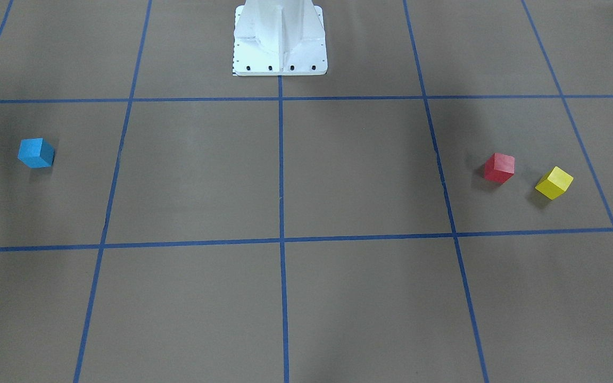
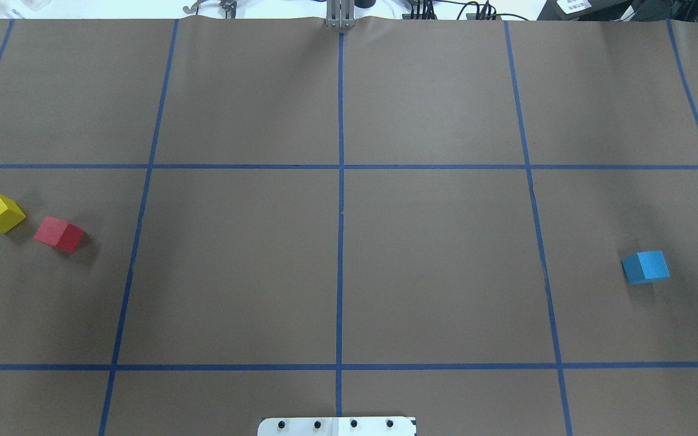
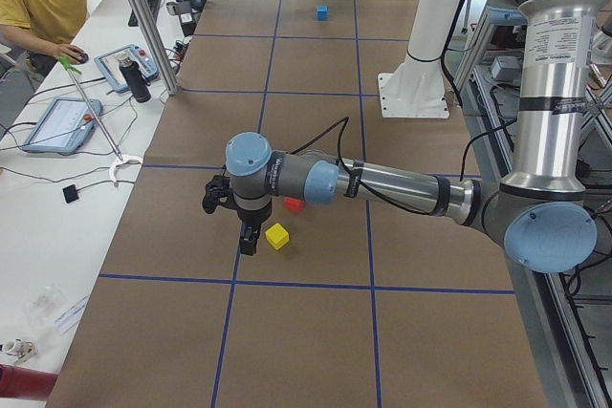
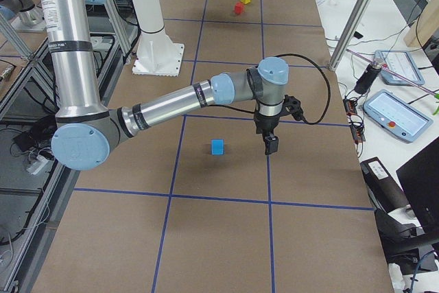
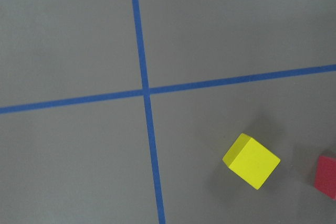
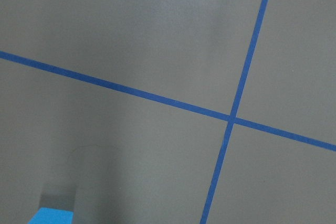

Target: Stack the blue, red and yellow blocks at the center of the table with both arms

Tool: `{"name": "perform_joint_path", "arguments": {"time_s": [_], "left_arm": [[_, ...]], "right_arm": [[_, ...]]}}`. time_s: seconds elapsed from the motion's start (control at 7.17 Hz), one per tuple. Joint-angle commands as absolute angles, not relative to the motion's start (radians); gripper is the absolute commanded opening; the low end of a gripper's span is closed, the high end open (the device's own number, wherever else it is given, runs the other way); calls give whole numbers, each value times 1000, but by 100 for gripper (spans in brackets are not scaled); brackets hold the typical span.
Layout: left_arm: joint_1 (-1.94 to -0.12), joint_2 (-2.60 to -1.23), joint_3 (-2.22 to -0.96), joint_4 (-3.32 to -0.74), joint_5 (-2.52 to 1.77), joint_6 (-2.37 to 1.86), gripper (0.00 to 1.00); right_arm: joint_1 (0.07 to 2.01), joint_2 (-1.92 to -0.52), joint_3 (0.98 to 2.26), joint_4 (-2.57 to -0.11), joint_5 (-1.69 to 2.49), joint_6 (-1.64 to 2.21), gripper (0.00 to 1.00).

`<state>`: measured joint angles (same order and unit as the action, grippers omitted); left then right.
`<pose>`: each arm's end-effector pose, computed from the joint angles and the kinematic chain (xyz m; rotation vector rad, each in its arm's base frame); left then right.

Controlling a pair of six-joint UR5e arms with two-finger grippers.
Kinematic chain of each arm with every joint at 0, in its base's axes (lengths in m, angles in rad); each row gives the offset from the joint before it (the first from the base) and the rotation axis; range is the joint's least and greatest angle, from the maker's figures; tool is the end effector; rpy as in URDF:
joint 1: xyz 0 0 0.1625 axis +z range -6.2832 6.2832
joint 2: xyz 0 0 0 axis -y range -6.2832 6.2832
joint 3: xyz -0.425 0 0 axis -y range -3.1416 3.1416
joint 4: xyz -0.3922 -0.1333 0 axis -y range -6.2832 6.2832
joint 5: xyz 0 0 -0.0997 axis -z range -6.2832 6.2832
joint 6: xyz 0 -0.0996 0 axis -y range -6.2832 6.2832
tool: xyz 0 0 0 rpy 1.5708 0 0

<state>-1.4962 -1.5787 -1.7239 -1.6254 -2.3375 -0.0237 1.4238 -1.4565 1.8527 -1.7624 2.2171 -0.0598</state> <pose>-0.0265 -0.5066 0.5734 0.1672 0.7732 0.1309 -0.0042 -0.5292 0.4910 0.1696 -0.6539 -0.2650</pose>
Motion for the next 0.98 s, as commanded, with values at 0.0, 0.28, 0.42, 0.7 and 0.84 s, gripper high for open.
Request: {"name": "perform_joint_path", "arguments": {"time_s": [0.0, 0.28, 0.42, 0.7, 0.84], "left_arm": [[-1496, -1653, -1642, -1684, -2327, -28, 100], [-1496, -1676, -1650, -1765, -2329, -44, 100], [-1496, -1680, -1646, -1785, -2329, -76, 100], [-1496, -1677, -1641, -1888, -2327, -173, 100], [-1496, -1680, -1643, -1900, -2327, -193, 100]], "right_arm": [[1424, -1477, 1858, -1668, 2235, -57, 100], [1354, -1576, 1858, -1477, 2269, -43, 100], [1272, -1615, 1858, -1386, 2255, 95, 100], [1063, -1730, 1855, -1079, 2148, 498, 100], [969, -1805, 1855, -933, 2101, 625, 99]]}}
